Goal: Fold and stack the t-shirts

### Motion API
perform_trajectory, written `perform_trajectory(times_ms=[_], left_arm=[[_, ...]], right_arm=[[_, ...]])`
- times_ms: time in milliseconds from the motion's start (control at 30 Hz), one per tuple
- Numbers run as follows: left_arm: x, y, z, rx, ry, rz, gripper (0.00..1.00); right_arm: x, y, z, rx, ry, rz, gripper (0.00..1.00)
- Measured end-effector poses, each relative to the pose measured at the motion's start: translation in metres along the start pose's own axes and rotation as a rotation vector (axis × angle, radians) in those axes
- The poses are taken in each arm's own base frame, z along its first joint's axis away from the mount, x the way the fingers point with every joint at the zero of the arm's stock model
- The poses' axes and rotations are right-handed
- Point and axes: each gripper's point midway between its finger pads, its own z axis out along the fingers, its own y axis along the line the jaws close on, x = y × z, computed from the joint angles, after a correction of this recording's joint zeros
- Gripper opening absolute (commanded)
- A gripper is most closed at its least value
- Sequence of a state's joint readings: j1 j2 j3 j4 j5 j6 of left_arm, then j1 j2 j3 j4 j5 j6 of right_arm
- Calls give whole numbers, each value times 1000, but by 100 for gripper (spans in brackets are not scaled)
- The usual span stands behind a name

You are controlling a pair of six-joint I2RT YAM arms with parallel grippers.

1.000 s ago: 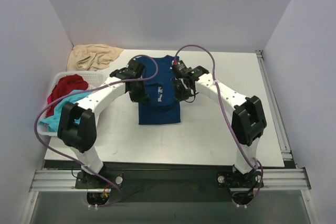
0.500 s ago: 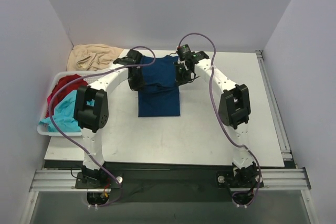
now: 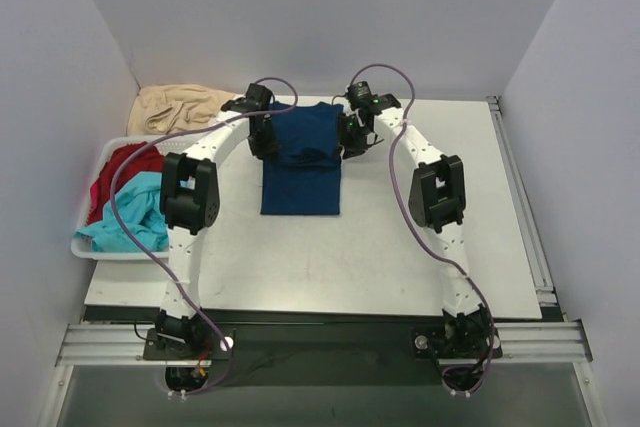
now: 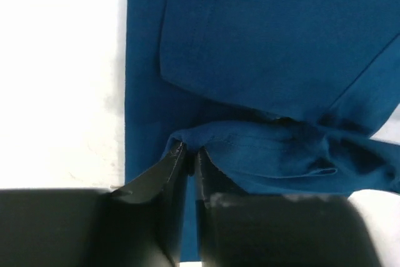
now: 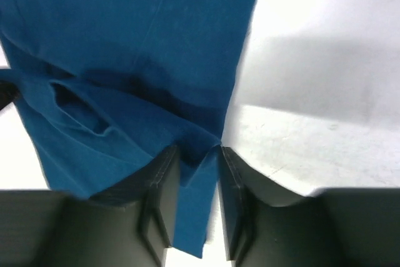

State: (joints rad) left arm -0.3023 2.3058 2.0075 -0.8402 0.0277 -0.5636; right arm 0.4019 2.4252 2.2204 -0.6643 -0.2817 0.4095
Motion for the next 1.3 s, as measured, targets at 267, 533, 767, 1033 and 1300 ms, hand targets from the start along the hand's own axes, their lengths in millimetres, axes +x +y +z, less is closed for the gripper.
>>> perform_trajectory(times_ms=[267, 533, 767, 1033, 1300], left_arm=[[-47, -23, -11, 74, -165, -5, 68], [-56, -27, -40, 114, -245, 12, 69], [17, 5, -62, 134, -130, 44, 72], [88, 25, -73, 223, 2, 47, 72], [122, 41, -55, 255, 75, -17, 69]], right_arm=[[-52, -25, -16, -13, -142, 113, 48], [-28, -38, -48, -1, -139, 134, 48], [70, -3, -59, -5, 7, -7, 51], [134, 15, -59, -65, 79, -56, 51], [141, 8, -47, -72, 72, -31, 50]])
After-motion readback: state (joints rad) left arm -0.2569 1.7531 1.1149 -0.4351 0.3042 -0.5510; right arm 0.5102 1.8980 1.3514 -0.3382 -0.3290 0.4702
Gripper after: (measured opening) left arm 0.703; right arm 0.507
